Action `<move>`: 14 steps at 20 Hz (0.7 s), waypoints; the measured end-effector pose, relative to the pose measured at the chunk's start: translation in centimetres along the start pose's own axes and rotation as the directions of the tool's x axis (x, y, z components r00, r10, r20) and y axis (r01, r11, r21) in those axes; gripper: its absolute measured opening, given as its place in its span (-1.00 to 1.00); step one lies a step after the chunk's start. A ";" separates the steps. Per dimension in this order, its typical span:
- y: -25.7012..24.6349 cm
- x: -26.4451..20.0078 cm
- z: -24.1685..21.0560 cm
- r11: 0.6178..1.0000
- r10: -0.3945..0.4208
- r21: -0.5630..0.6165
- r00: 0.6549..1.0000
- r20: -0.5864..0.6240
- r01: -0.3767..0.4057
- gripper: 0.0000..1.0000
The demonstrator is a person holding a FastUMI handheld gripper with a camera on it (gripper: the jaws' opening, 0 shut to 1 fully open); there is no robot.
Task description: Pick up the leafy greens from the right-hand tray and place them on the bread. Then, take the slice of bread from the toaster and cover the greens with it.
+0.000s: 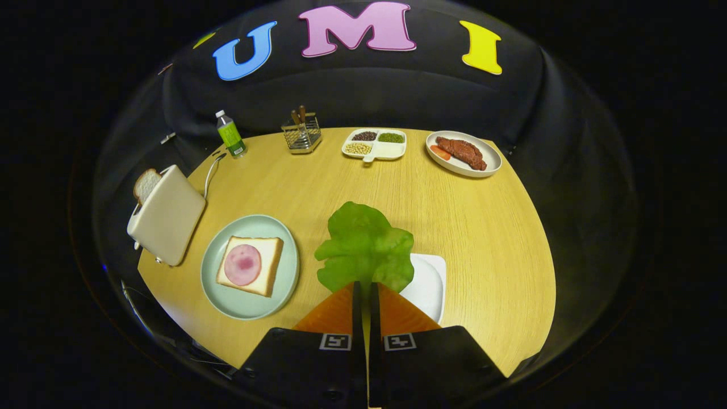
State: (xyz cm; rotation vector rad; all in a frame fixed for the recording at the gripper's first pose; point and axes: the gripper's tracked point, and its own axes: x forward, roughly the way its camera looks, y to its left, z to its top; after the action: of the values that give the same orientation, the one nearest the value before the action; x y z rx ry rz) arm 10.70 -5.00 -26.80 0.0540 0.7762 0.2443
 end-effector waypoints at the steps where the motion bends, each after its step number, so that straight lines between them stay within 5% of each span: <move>1: 0.5 -0.8 0.9 1.000 -0.005 0.006 1.000 0.026 0.004 -0.87; 14: 13.3 -1.6 4.0 0.988 0.122 -0.099 0.990 0.067 -0.115 -0.88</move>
State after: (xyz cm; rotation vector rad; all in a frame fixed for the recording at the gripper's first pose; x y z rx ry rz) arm 9.78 7.68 -20.97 0.0195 0.6890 0.3896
